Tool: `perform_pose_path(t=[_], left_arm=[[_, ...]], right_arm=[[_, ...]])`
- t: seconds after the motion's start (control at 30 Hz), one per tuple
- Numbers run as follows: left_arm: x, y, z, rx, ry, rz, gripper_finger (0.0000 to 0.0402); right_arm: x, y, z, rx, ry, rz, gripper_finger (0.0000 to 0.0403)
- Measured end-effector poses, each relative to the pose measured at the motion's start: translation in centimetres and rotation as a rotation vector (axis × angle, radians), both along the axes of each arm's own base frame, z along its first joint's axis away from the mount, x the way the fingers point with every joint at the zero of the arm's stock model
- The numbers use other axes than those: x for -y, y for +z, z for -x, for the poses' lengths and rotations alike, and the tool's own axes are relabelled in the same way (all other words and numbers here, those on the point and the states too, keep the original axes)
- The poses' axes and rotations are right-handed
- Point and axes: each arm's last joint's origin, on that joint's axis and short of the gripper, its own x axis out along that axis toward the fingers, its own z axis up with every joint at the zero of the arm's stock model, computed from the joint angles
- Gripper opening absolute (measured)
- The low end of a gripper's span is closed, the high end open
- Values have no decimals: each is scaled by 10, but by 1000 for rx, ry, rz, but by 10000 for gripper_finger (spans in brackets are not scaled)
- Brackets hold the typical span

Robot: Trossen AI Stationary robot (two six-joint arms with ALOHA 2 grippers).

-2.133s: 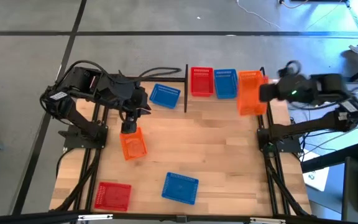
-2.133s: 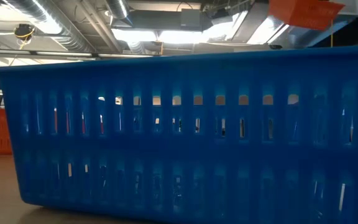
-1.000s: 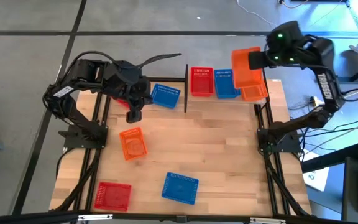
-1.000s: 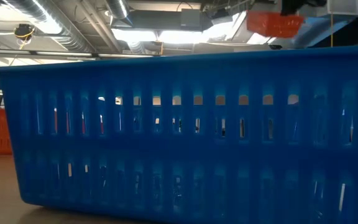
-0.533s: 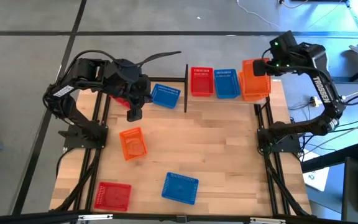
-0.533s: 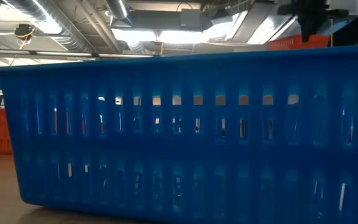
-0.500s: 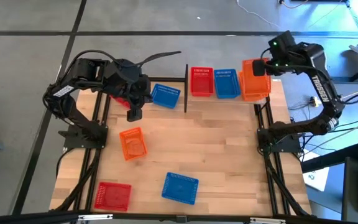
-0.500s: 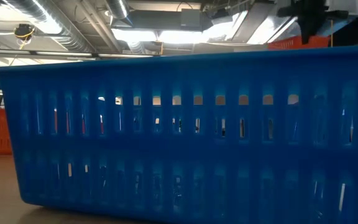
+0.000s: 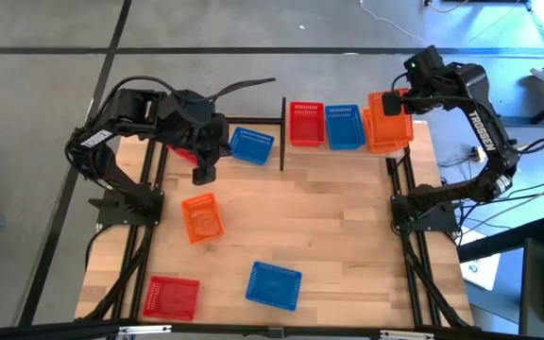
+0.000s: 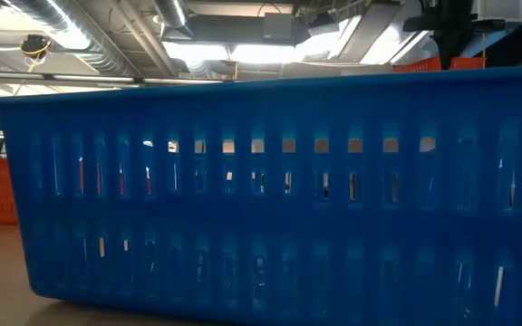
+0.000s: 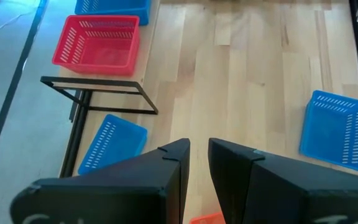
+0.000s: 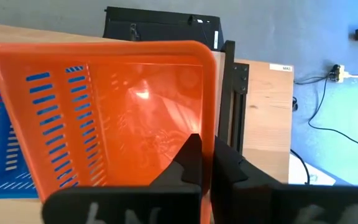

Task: Stack baskets on shelf by color
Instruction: Stack the bottom orange bin on top of the orange bin on the shelf

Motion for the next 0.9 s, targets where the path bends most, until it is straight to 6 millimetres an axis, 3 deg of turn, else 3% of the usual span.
perform_pose_path(t=[0.5,0.73,0.9], left_arm=[[0,0,0,0,3,3,51],[0,0,0,1,2,3,51],[0,0,0,0,2,2,51]], right_arm=[[1,-3,-2,42,5,-34,0],[2,-34,-3,-31,1,-141,0],[3,-39,-3,-42,13,-146,0]])
